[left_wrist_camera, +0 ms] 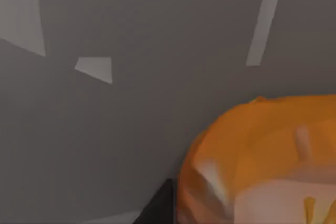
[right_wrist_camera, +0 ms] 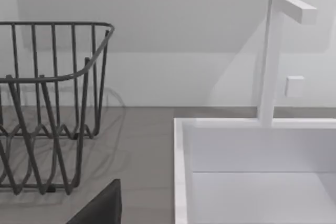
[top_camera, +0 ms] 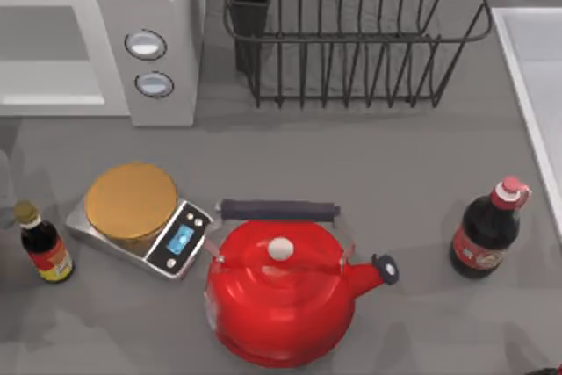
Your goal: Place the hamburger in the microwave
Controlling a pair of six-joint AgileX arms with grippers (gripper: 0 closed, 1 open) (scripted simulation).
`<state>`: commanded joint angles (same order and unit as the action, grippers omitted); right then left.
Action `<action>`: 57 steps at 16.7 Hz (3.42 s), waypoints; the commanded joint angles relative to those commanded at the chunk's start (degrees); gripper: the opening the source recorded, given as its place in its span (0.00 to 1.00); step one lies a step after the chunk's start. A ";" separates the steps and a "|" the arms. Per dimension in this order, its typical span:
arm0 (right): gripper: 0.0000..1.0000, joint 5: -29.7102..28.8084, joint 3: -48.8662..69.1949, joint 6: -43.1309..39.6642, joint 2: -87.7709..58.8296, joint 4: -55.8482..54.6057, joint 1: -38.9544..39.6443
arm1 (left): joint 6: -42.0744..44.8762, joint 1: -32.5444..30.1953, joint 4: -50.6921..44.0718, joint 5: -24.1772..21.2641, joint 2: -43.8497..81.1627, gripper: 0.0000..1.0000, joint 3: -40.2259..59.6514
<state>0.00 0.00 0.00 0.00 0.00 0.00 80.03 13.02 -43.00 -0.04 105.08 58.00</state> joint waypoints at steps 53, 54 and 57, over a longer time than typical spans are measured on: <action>1.00 0.00 0.00 0.00 0.00 0.00 0.00 | -61.94 -4.15 73.76 -7.50 10.23 0.00 -3.74; 1.00 0.00 0.00 0.00 0.00 0.00 0.00 | -63.99 -4.20 76.79 -7.83 11.17 0.00 -4.05; 1.00 0.00 0.00 0.00 0.00 0.00 0.00 | -70.91 -4.49 86.11 -8.80 14.22 0.00 -5.14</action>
<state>0.00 0.00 0.00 0.00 0.00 0.00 9.12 8.54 43.11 -8.85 119.31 52.86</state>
